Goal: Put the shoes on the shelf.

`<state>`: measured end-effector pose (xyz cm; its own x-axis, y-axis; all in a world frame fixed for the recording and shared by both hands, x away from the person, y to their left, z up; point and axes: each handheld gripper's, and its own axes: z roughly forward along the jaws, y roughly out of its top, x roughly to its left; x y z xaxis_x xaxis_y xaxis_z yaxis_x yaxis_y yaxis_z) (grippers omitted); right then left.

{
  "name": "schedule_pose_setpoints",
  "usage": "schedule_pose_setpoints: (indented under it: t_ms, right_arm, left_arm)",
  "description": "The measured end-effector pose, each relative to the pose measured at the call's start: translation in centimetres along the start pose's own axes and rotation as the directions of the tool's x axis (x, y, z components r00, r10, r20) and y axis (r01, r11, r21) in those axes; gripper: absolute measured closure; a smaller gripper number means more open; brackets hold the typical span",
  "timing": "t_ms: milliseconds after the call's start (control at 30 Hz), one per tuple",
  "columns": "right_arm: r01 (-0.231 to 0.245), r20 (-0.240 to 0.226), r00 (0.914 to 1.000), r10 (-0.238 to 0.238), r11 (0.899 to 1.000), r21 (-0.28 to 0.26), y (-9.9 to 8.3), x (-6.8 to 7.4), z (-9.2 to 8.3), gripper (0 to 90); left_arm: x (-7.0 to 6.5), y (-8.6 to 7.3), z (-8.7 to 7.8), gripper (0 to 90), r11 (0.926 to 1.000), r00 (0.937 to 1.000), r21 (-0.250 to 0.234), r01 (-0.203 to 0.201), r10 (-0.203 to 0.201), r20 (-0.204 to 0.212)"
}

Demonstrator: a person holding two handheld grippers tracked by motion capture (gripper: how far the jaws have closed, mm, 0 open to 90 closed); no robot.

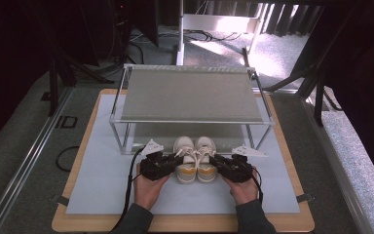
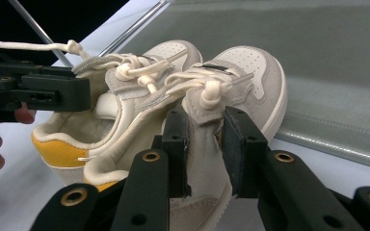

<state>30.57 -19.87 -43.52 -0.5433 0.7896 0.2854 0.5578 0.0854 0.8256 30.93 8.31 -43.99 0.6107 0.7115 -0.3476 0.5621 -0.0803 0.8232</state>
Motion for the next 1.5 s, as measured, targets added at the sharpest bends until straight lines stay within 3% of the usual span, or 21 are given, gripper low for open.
schedule_pose_setpoints:
  t_ms: [267,900,1033,1100,1500]
  right_arm:
    - [-0.005,0.012,0.9999,0.005,1.000,-0.004,0.4,-0.7,0.7,72.6]
    - [-0.046,0.022,0.9987,0.047,0.998,-0.038,1.2,-2.6,3.0,72.6]
    - [-0.059,0.019,0.9980,0.060,0.997,-0.052,1.4,-2.9,3.3,72.6]
    - [-0.063,0.021,0.9977,0.065,0.996,-0.061,1.7,-3.1,3.7,72.6]
    - [-0.108,0.022,0.9937,0.110,0.991,-0.082,2.2,-4.1,5.2,72.6]
  left_arm:
    - [0.4,0.3,0.9,70.3,1.0000,0.9998,0.001,0.006,-0.006,-0.018]
    - [2.3,1.3,3.1,70.3,0.9970,0.9980,-0.062,0.047,-0.049,-0.039]
    - [2.7,1.3,3.4,70.3,0.9942,0.9972,-0.088,0.062,-0.065,-0.036]
    - [3.0,1.3,3.7,70.3,0.9887,0.9948,-0.118,0.092,-0.097,-0.032]
    - [4.0,1.6,5.1,70.3,0.9768,0.9892,-0.175,0.123,-0.135,-0.057]
